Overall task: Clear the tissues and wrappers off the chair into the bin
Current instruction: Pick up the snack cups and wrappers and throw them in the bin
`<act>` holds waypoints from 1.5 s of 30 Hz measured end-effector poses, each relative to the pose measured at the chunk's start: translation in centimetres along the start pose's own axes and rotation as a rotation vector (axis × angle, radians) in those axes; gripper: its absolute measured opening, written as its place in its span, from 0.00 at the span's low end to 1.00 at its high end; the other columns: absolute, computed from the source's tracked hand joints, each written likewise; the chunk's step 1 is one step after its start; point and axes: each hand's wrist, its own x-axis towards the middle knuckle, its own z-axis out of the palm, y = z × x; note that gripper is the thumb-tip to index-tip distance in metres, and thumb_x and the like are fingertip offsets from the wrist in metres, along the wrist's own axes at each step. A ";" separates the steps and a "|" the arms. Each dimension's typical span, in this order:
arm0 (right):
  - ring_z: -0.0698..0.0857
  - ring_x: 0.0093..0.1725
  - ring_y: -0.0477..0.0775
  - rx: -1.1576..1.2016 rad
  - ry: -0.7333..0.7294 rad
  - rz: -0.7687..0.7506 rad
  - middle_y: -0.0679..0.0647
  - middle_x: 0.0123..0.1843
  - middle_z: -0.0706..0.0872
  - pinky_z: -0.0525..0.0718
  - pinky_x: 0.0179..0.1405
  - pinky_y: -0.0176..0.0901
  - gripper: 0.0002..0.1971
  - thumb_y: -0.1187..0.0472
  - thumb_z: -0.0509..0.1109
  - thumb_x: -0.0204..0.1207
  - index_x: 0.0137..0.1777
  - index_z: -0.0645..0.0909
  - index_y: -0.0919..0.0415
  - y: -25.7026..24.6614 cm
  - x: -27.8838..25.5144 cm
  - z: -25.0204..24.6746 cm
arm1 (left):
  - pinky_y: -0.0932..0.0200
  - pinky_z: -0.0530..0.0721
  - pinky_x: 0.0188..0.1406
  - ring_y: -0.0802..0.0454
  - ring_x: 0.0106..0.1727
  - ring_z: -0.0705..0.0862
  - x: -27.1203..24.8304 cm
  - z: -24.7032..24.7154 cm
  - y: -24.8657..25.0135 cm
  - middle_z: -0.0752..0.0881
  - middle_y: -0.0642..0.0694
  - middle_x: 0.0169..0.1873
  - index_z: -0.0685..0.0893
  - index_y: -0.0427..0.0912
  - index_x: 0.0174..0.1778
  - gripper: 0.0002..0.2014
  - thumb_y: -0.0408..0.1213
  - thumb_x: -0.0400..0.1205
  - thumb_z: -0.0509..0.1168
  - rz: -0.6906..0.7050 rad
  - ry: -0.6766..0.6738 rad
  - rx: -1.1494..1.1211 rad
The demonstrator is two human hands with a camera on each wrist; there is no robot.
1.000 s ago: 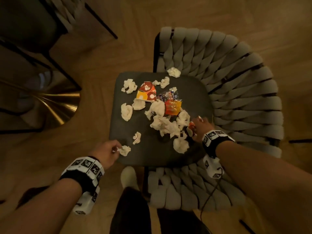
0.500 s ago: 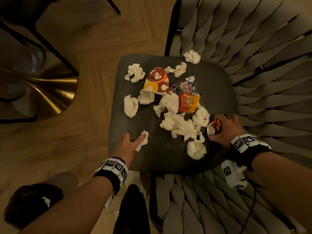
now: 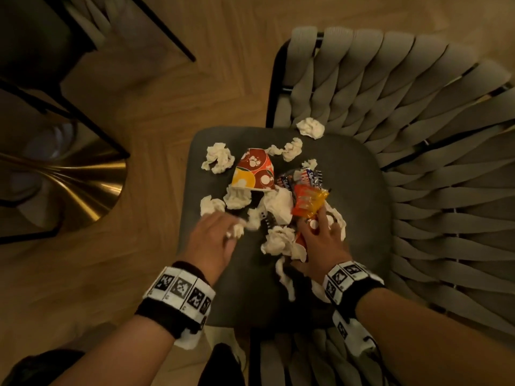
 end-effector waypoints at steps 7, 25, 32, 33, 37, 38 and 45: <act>0.62 0.76 0.75 -0.040 0.114 -0.045 0.61 0.83 0.44 0.75 0.71 0.65 0.45 0.39 0.75 0.63 0.76 0.53 0.39 1.4 0.8 -0.1 | 0.50 0.77 0.55 0.41 0.56 0.79 11.2 -1.1 3.7 0.82 0.39 0.54 0.79 0.45 0.62 0.16 0.32 0.79 0.64 0.079 0.109 0.097; 0.66 0.74 0.65 0.022 0.002 -0.114 0.56 0.78 0.56 0.76 0.71 0.60 0.46 0.39 0.75 0.62 0.76 0.51 0.35 6.5 -1.9 -5.3 | 0.31 0.72 0.67 0.29 0.72 0.61 15.6 4.3 2.6 0.55 0.37 0.77 0.70 0.60 0.64 0.27 0.32 0.73 0.66 -0.254 -0.114 0.368; 0.74 0.67 0.60 0.051 0.089 -0.064 0.54 0.73 0.64 0.82 0.63 0.54 0.45 0.40 0.78 0.59 0.73 0.57 0.34 8.4 -3.7 -10.7 | 0.40 0.78 0.64 0.34 0.69 0.68 12.2 2.8 5.2 0.65 0.39 0.70 0.73 0.60 0.60 0.27 0.27 0.71 0.66 -0.034 0.128 0.152; 0.74 0.67 0.59 0.057 0.112 -0.070 0.53 0.73 0.64 0.82 0.63 0.53 0.45 0.41 0.79 0.60 0.74 0.57 0.34 8.2 -3.7 -11.6 | 0.42 0.78 0.65 0.36 0.69 0.68 11.1 2.9 5.5 0.64 0.40 0.71 0.72 0.61 0.60 0.25 0.31 0.72 0.68 -0.026 0.124 0.146; 0.74 0.67 0.59 0.029 0.163 -0.162 0.54 0.73 0.65 0.82 0.63 0.56 0.44 0.40 0.77 0.61 0.74 0.56 0.33 5.9 -1.3 -13.8 | 0.34 0.74 0.68 0.35 0.74 0.62 8.4 4.9 5.8 0.56 0.43 0.76 0.64 0.64 0.69 0.32 0.56 0.71 0.70 -0.141 -0.170 0.239; 0.74 0.68 0.60 0.007 0.155 -0.198 0.55 0.74 0.63 0.82 0.63 0.58 0.44 0.39 0.77 0.61 0.74 0.55 0.32 5.1 -0.2 -13.8 | 0.31 0.70 0.71 0.34 0.77 0.57 8.3 5.8 5.6 0.51 0.43 0.79 0.60 0.65 0.72 0.37 0.61 0.69 0.70 -0.183 -0.275 0.276; 0.51 0.81 0.74 -0.349 0.039 -0.277 0.54 0.84 0.31 0.65 0.74 0.73 0.59 0.43 0.81 0.60 0.77 0.36 0.28 0.6 8.1 -9.6 | 0.24 0.61 0.72 0.29 0.79 0.47 8.7 9.5 5.1 0.44 0.39 0.81 0.61 0.65 0.70 0.35 0.48 0.71 0.73 -0.266 -0.333 0.360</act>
